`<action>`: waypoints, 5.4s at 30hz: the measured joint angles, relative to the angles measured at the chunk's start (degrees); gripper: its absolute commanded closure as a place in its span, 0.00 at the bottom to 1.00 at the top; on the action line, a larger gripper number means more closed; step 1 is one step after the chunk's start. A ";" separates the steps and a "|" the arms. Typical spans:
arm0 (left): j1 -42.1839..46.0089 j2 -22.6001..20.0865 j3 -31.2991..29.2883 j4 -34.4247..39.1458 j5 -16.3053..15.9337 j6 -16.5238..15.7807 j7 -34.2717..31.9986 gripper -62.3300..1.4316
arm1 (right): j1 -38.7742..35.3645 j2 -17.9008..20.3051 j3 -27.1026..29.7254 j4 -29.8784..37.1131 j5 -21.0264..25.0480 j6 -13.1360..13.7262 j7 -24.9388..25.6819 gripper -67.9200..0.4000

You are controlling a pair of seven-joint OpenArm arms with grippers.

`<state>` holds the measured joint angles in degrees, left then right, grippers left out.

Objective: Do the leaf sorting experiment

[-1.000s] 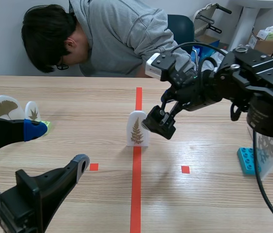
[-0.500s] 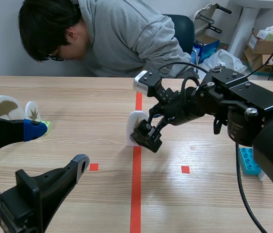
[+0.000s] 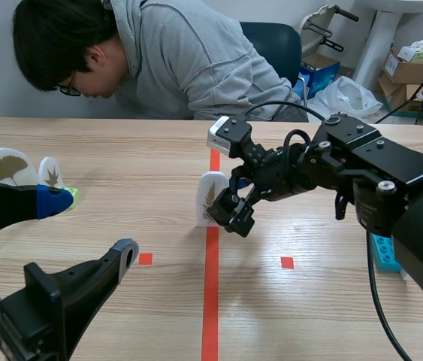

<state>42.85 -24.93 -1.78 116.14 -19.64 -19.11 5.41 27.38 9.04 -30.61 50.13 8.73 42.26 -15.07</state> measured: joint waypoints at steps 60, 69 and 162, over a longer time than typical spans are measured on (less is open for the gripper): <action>0.00 0.00 0.00 0.00 -0.02 0.00 -0.02 0.08 | -8.35 2.93 31.89 3.48 13.64 -17.55 -11.34 0.97; 0.00 0.00 0.00 0.00 0.00 0.00 -0.02 0.08 | -12.90 7.80 37.99 6.99 13.60 -17.88 -12.00 0.98; 0.00 0.00 0.00 0.00 -4.44 0.00 -0.04 0.08 | -59.32 12.57 56.85 63.49 30.03 0.02 -13.51 0.09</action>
<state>42.85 -24.93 -1.78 116.14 -24.08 -19.11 5.37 -31.94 21.61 26.24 113.62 38.76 42.28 -28.58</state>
